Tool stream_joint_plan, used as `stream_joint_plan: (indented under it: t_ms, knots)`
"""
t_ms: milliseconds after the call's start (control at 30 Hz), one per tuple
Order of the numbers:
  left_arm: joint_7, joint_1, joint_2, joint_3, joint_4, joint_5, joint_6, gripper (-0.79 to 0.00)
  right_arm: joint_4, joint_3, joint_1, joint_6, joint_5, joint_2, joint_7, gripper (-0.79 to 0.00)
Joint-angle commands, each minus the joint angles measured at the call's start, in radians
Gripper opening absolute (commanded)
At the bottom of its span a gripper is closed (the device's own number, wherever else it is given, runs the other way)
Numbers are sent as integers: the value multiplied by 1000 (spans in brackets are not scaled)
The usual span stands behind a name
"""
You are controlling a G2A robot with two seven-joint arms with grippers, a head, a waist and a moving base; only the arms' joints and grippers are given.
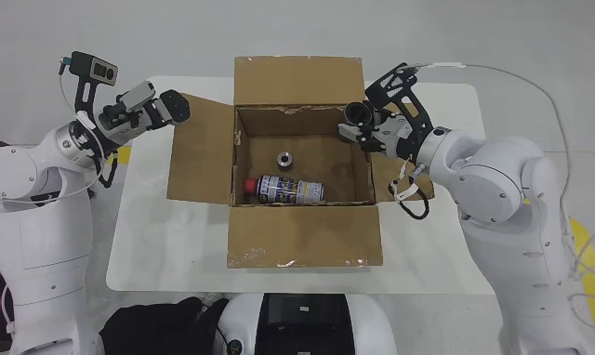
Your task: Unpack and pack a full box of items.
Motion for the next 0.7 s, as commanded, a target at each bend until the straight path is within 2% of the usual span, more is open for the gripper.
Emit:
stream_joint_plan:
  t_ms: [0, 200, 400, 667]
  knots:
    - [0, 0, 0, 0, 0, 0, 0, 0, 0, 0, 0, 0, 0, 0, 0, -785]
    - [0, 0, 0, 0, 0, 0, 0, 0, -9, 42, -29, 11, -33, 7, -36, -785]
    - [0, 0, 0, 0, 0, 0, 0, 0, -50, 174, -112, 31, -78, 26, -46, -785]
    - [0, 0, 0, 0, 0, 0, 0, 0, -85, 368, -273, 42, -159, 47, -106, -785]
